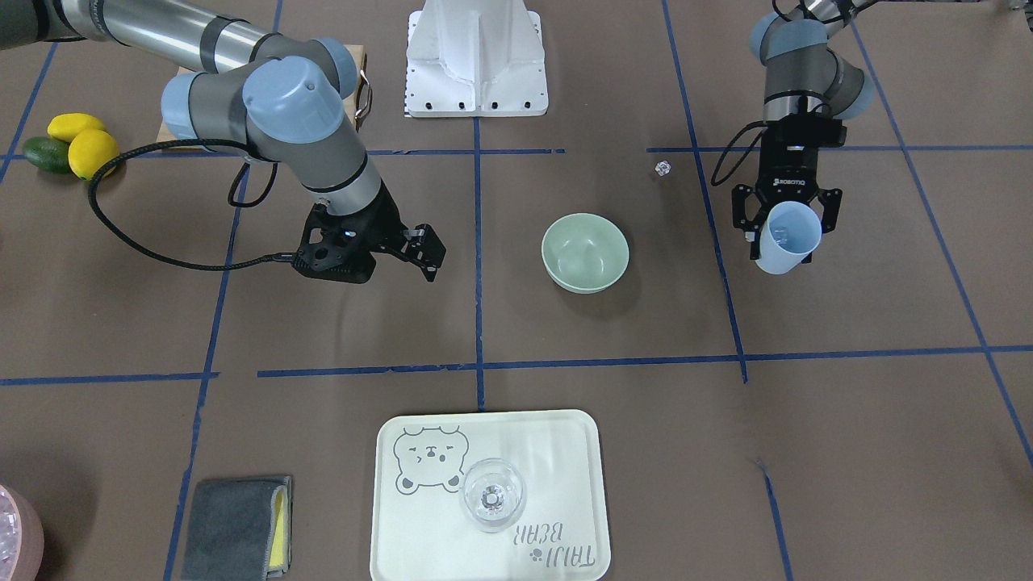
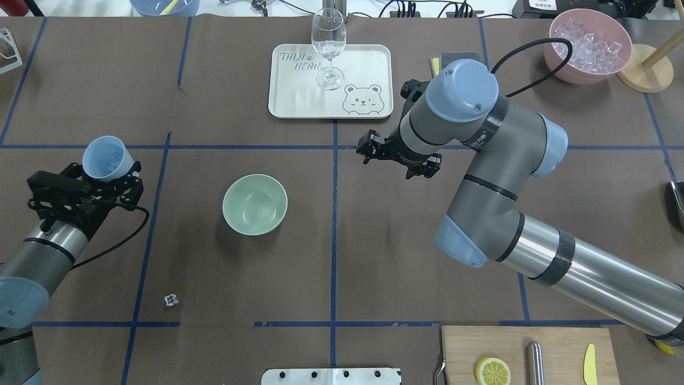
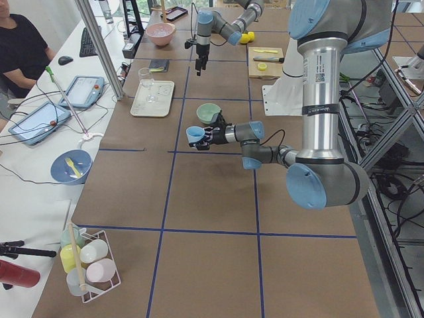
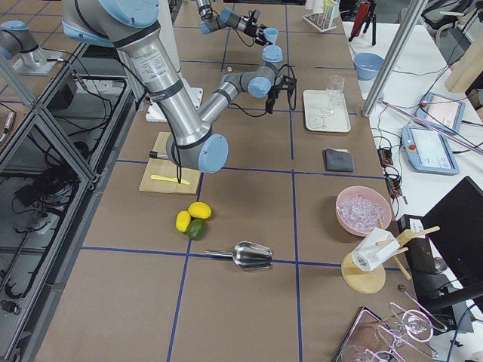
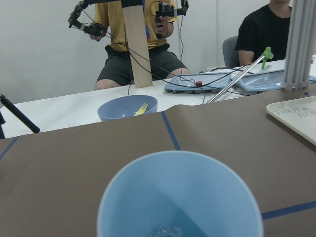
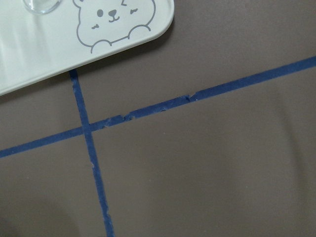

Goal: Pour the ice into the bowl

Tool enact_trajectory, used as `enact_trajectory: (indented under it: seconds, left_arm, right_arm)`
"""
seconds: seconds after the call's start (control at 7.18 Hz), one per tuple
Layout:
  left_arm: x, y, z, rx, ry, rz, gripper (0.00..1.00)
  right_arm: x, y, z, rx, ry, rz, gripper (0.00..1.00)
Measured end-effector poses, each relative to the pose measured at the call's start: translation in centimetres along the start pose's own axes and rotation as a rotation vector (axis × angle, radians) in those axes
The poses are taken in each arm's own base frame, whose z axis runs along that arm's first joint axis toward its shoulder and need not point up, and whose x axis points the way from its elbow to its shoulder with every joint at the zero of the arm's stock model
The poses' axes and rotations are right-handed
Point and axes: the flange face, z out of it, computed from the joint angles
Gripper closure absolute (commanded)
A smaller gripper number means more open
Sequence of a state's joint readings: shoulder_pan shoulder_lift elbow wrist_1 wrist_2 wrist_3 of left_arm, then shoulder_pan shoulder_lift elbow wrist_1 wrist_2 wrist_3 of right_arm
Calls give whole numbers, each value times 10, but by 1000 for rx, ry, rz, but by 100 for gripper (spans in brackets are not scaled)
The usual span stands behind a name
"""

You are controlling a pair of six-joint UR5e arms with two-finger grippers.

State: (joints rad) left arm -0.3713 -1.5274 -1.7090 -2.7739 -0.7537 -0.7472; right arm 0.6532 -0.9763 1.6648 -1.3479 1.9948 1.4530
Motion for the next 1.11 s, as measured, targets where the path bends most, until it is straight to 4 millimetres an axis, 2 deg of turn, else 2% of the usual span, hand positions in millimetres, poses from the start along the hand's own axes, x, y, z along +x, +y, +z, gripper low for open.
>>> enact_trajectory:
  seconds: [0.42,0.7,0.84,1.11]
  left_arm:
    - [41,-11,20,-55,-49,240,100]
    - [85,-30,36,-98,-77,358,100]
    - [107,-42,38,-120,-88,426,100]
    - [136,-64,23,-136,-127,650,100]
  right_arm:
    - [11,5,-7,2,-6,-11,0]
    - [10,8,-8,2,-11,-15,0]
    - [9,8,-8,1,-12,-16,0]
    - [8,10,-6,0,-12,-17,0]
